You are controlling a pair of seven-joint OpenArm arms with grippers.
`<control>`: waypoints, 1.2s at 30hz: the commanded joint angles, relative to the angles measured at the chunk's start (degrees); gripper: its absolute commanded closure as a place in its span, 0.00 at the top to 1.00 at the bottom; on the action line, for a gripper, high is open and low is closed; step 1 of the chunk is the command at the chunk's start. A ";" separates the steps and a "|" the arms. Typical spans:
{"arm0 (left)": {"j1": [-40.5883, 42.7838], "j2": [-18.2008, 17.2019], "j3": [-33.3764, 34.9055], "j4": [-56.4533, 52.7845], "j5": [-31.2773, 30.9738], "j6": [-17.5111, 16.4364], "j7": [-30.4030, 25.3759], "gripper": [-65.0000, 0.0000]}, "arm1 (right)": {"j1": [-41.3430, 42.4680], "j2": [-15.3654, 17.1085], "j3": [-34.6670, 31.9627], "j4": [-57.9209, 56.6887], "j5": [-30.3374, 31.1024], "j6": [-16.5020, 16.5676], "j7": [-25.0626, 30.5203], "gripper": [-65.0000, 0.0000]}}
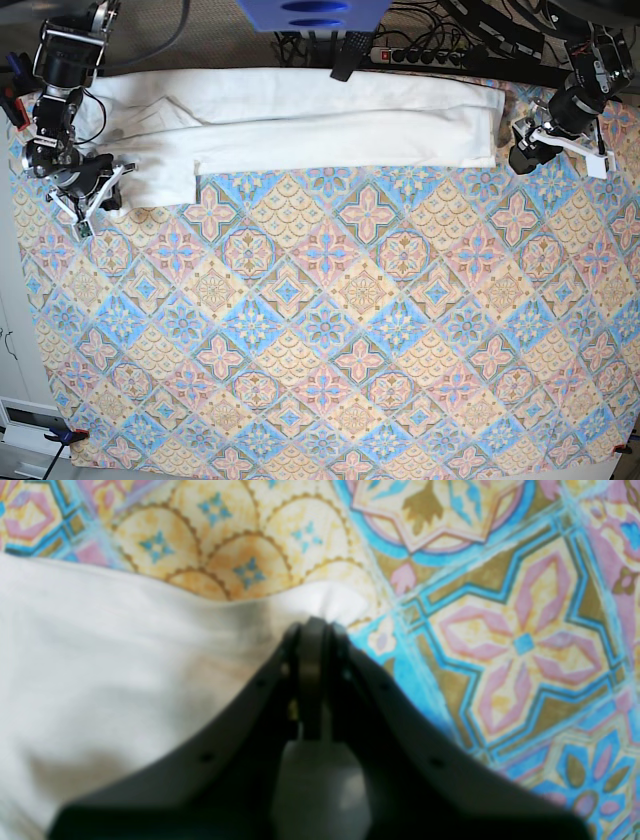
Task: Fold the T-shirt properly
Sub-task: 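Regrasp the folded strip's end with the right gripper and tuck it, then pull the strip's end with the left gripper to straighten it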
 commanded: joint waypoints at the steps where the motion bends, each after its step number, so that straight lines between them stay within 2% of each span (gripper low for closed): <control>1: 0.07 -0.80 -0.35 0.77 -0.74 -0.21 -0.73 0.69 | 0.31 0.79 0.23 2.11 -0.14 0.60 -0.33 0.00; 6: 0.07 -0.80 -0.35 0.77 -0.74 -0.21 -0.73 0.68 | -0.30 0.44 2.25 12.49 -0.14 0.60 -1.82 0.00; 12: 0.07 -0.71 -0.35 0.77 -0.74 -0.21 -0.73 0.65 | -10.33 -0.70 4.36 27.78 0.04 0.60 -6.48 0.00; 17: 0.07 0.26 -0.35 0.77 -0.39 -0.21 -0.73 0.64 | -17.62 -6.07 11.39 39.56 -0.05 0.60 -10.35 0.00; 20: 0.07 0.34 -0.35 0.77 -0.39 -0.21 -0.73 0.64 | -21.93 -7.47 12.89 44.66 -0.05 0.60 -11.84 0.00; 26: 0.07 0.34 -0.35 0.77 -0.39 -0.21 -0.73 0.64 | -29.23 -7.65 13.06 48.00 -0.05 0.60 -11.84 0.00; 32: 0.07 0.26 -0.35 0.68 -0.30 -0.21 -0.82 0.64 | -31.51 -7.65 12.80 47.91 -0.14 0.60 -12.02 0.00; 36: 0.07 0.26 -0.35 0.68 -0.30 -0.21 -0.82 0.64 | -31.60 -7.65 12.80 47.74 -0.31 0.60 -16.85 0.01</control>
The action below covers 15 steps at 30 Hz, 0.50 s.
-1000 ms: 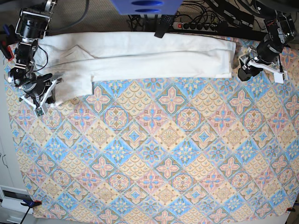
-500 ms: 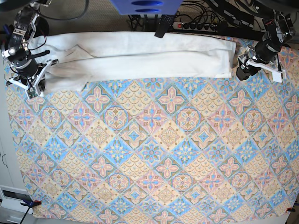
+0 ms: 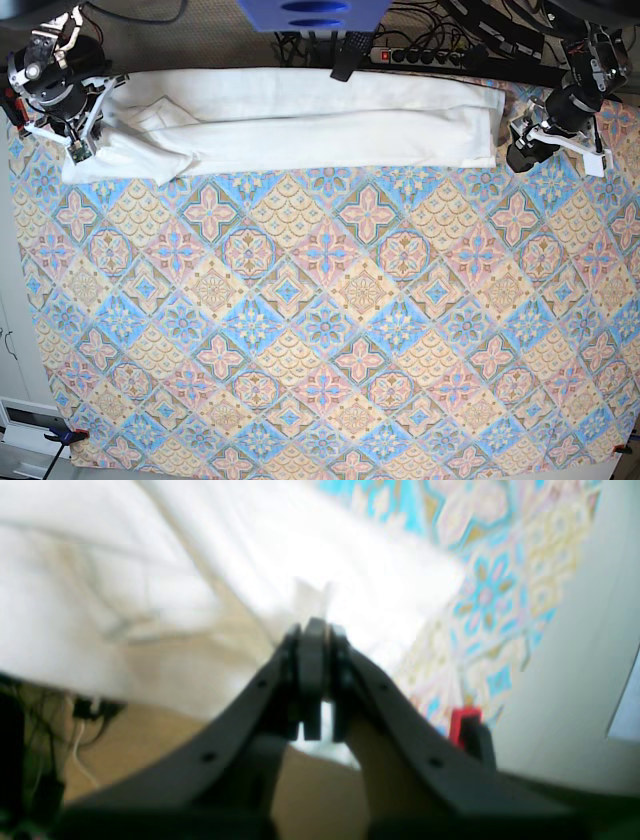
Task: Fold the T-shirt properly
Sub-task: 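Pull the strip's end with the left gripper to straighten it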
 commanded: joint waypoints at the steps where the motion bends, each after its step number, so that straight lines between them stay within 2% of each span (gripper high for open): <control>1: 0.09 -0.79 -0.33 0.68 -0.71 -0.21 -0.79 0.64 | -0.24 0.85 0.27 0.86 0.06 -0.29 -0.77 0.02; 5: 0.09 -1.06 -0.33 0.68 -0.63 -0.21 -0.79 0.65 | -0.24 0.94 0.54 0.94 -0.03 -0.29 -4.47 0.13; 9: 0.09 -3.17 0.55 0.60 0.69 -0.21 -0.71 0.65 | -0.24 0.85 2.47 1.03 -0.03 -0.29 -4.64 0.24; 15: 0.00 -10.38 6.71 -3.18 0.78 -0.21 -0.71 0.65 | -0.24 0.85 4.93 1.03 -0.03 -0.29 -4.55 0.26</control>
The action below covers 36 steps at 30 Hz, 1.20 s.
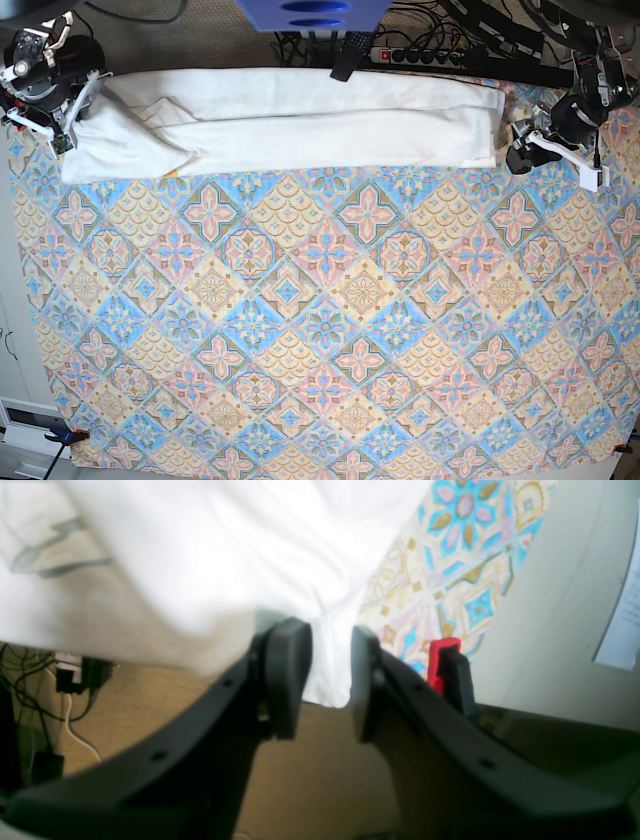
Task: Fold the T-shirt properly
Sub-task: 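Pull the strip's end with the left gripper to straighten it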
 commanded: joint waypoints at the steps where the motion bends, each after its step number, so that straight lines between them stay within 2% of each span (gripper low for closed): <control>1: -0.33 -1.94 0.33 -1.05 -0.31 0.04 -0.49 0.65 | -0.15 0.85 1.15 1.03 0.41 -0.27 0.56 0.26; 7: -3.49 -4.32 3.67 -6.94 -0.31 -0.05 -0.49 0.66 | -0.06 0.85 3.53 1.03 0.41 -0.27 0.65 0.26; 9: -4.28 -4.58 5.60 -7.73 -0.31 -0.05 -0.49 0.73 | 0.03 0.85 3.53 1.03 0.41 -0.27 0.65 0.26; 15: -4.72 -5.46 10.88 -8.17 0.04 -0.05 -0.49 1.00 | 0.12 0.85 3.53 1.03 0.41 -0.27 0.65 0.26; 18: -5.69 -5.46 14.31 -8.79 0.13 -0.05 -0.49 0.99 | 0.12 0.85 3.53 1.03 0.41 -0.27 0.65 0.26; 27: -8.50 -5.28 21.25 -16.79 0.13 -0.05 -0.66 0.89 | 0.20 0.85 3.53 1.03 0.41 -0.27 0.65 0.26; 29: -8.86 -5.28 22.75 -16.87 0.13 -0.05 -0.66 0.85 | 0.29 0.85 3.53 1.03 0.41 -0.27 0.65 0.26; 31: -9.03 -5.28 23.54 -16.87 0.13 -0.05 -0.75 0.73 | 1.08 0.85 3.53 1.03 0.41 -0.27 0.65 0.26; 32: -9.03 -5.28 23.71 -16.87 0.13 -0.05 -0.75 0.64 | 1.52 0.85 3.53 1.03 0.41 -0.27 0.65 0.26; 35: -9.12 -5.20 23.54 -16.96 0.04 -0.05 -0.75 0.28 | 1.96 0.85 3.53 1.03 0.41 -0.27 0.65 0.26; 36: -9.21 -5.11 23.45 -17.05 0.04 -0.05 -0.93 0.21 | 1.96 0.85 3.53 1.03 0.41 -0.27 0.65 0.26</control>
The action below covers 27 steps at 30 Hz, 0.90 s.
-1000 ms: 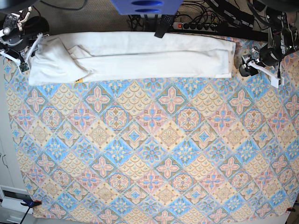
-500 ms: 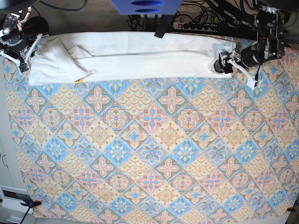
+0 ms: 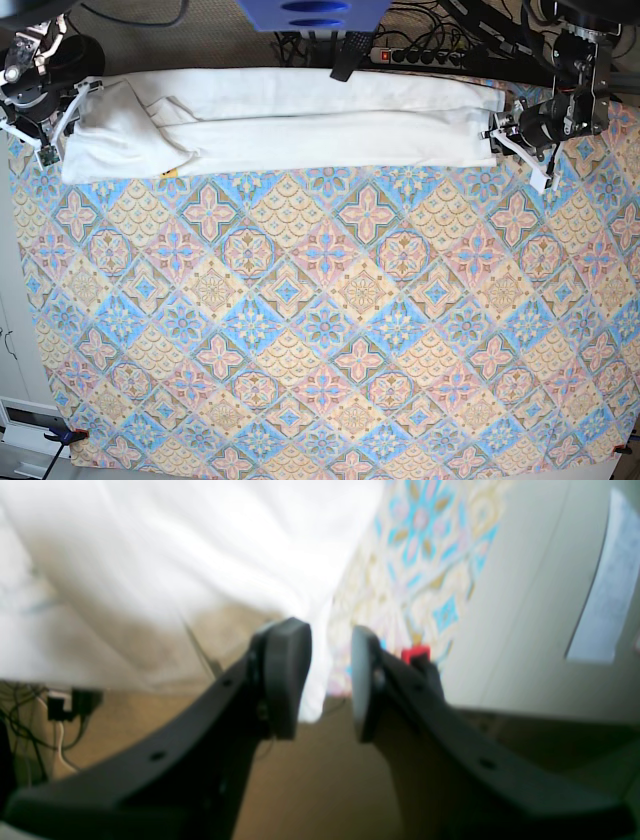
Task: Fold the T-shirt properly
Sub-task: 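Pull the strip's end with the left gripper to straighten it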
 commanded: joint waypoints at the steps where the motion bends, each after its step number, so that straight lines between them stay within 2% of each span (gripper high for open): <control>1: 0.17 0.16 0.28 0.33 -1.34 -0.40 1.32 0.22 | -0.38 0.85 0.53 1.01 -0.18 -0.29 0.08 0.26; 3: 0.17 0.16 0.28 0.33 -1.16 -0.40 -0.26 0.24 | -0.38 0.85 0.53 1.01 -0.18 -0.29 0.08 0.26; 5: 0.17 0.16 0.19 0.24 -1.08 -0.40 -2.19 0.22 | -0.38 0.85 0.53 1.01 -0.18 -0.29 0.08 0.26; 8: 0.17 -0.10 0.02 0.24 -1.08 -0.40 -5.36 0.15 | -0.38 0.85 0.53 1.01 -0.18 -0.29 0.08 0.26; 12: 0.17 -0.02 -5.26 0.24 -1.08 -0.40 -5.89 0.00 | -0.46 0.85 0.53 1.01 -0.18 -0.29 0.08 0.26; 19: 0.17 -0.19 -15.89 0.15 -0.81 -0.31 -5.97 0.00 | -0.55 0.85 0.53 1.01 -0.18 -0.29 0.08 0.26; 27: -2.12 -0.19 -25.83 -0.20 7.36 -0.40 -5.80 0.00 | -0.73 0.85 0.36 1.10 -0.18 -0.29 0.08 0.26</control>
